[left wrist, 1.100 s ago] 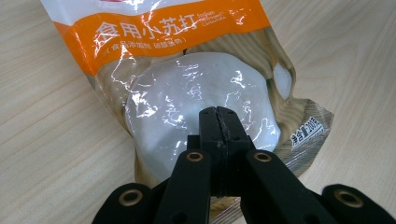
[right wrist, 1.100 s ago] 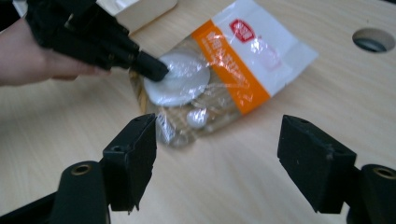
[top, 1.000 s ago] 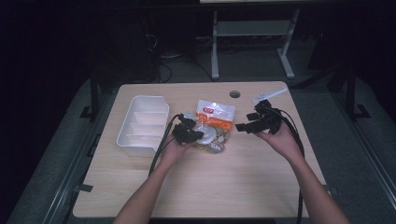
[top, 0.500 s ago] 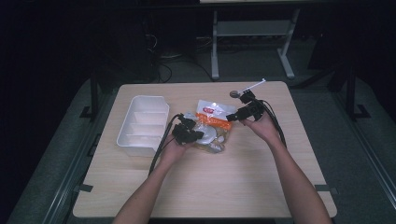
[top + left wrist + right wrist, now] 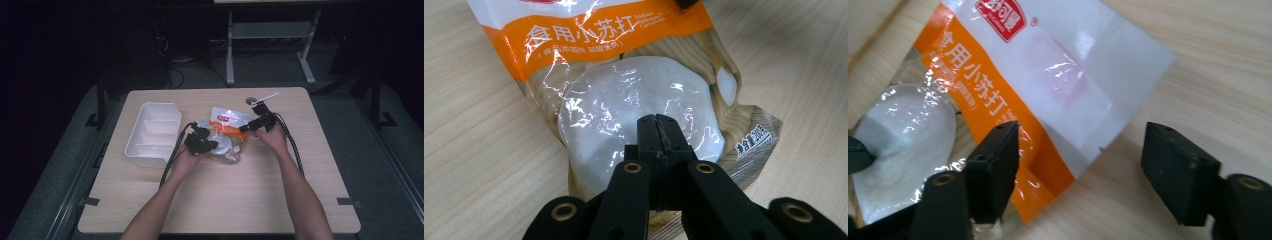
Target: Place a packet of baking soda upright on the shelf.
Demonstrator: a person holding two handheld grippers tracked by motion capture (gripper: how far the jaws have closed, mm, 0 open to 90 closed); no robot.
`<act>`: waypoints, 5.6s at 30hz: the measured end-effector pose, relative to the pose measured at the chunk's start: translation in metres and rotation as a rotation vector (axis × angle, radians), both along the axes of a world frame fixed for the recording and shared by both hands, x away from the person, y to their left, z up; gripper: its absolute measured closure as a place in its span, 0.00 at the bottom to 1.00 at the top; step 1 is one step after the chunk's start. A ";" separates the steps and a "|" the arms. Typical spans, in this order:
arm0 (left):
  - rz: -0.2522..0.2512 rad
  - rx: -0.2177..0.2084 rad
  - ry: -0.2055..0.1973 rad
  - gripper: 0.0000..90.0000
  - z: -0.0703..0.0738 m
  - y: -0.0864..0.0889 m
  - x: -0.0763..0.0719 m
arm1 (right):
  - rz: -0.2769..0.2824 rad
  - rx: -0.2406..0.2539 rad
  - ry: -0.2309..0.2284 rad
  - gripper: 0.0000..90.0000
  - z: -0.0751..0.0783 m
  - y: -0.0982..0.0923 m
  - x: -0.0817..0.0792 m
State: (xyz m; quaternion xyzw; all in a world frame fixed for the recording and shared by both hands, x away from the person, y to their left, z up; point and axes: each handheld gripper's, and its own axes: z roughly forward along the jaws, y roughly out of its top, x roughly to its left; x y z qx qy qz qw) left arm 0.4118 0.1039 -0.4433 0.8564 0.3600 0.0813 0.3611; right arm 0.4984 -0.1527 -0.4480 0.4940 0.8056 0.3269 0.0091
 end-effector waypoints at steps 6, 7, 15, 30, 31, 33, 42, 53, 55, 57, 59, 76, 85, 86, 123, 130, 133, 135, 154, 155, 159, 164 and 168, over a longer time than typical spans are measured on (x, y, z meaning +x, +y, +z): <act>-0.001 0.002 -0.001 1.00 0.000 0.000 0.000 | 0.038 0.093 0.018 0.59 -0.004 0.007 0.000; -0.001 0.001 -0.002 1.00 0.000 0.000 0.000 | 0.040 0.105 0.012 0.64 -0.003 0.007 -0.001; -0.001 0.003 -0.004 1.00 0.000 0.000 0.000 | 0.088 0.188 -0.017 0.80 0.004 0.015 -0.005; -0.006 -0.041 0.027 0.89 0.001 0.005 -0.003 | 0.076 0.156 -0.024 0.99 -0.001 0.016 -0.003; -0.006 -0.041 0.027 0.88 0.001 0.005 -0.003 | 0.076 0.156 -0.024 0.99 -0.001 0.016 -0.003; -0.008 -0.053 0.024 0.85 0.001 0.007 -0.006 | 0.087 0.162 -0.031 0.99 0.002 0.016 -0.004; -0.065 -0.060 0.010 0.71 0.001 0.016 -0.026 | 0.110 0.191 -0.040 0.99 0.013 0.015 -0.009; -0.132 -0.076 -0.039 0.59 0.007 0.017 -0.055 | 0.168 0.202 -0.123 0.99 0.044 0.017 -0.025; -0.138 -0.082 -0.042 0.58 0.007 0.018 -0.060 | 0.175 0.205 -0.134 0.99 0.049 0.018 -0.028; -0.141 -0.088 -0.045 0.58 0.007 0.019 -0.064 | 0.178 0.206 -0.138 0.99 0.051 0.018 -0.030; -0.151 -0.085 -0.055 0.57 0.006 0.022 -0.072 | 0.196 0.207 -0.157 0.99 0.059 0.018 -0.035; -0.192 -0.084 -0.079 0.36 -0.001 0.039 -0.113 | 0.302 0.116 -0.262 1.00 0.102 0.033 -0.066; -0.227 -0.097 -0.088 0.35 -0.002 0.046 -0.131 | 0.310 0.079 -0.289 1.00 0.119 0.035 -0.074; -0.237 -0.096 -0.094 0.34 -0.003 0.046 -0.132 | 0.308 0.073 -0.289 1.00 0.120 0.035 -0.074; -0.305 -0.102 -0.106 0.31 -0.009 0.050 -0.136 | 0.397 0.146 -0.354 1.00 0.173 0.093 -0.072; -0.316 -0.092 -0.105 0.31 -0.011 0.049 -0.136 | 0.435 0.167 -0.354 1.00 0.182 0.117 -0.069; -0.314 -0.099 -0.107 0.31 -0.010 0.050 -0.136 | 0.449 0.170 -0.359 1.00 0.185 0.127 -0.067; -0.313 -0.100 -0.108 0.31 -0.010 0.051 -0.136 | 0.458 0.175 -0.364 1.00 0.186 0.132 -0.065; -0.305 -0.099 -0.102 0.31 -0.009 0.058 -0.132 | 0.481 0.197 -0.377 1.00 0.189 0.175 -0.038; -0.305 -0.100 -0.103 0.31 -0.009 0.058 -0.132 | 0.480 0.201 -0.379 1.00 0.189 0.177 -0.037; -0.306 -0.101 -0.105 0.31 -0.009 0.059 -0.132 | 0.484 0.205 -0.384 1.00 0.189 0.183 -0.032; -0.306 -0.108 -0.107 0.31 -0.008 0.059 -0.132 | 0.493 0.211 -0.378 1.00 0.185 0.196 -0.026; -0.302 -0.117 -0.109 0.31 -0.008 0.061 -0.132 | 0.498 0.210 -0.385 1.00 0.184 0.203 -0.022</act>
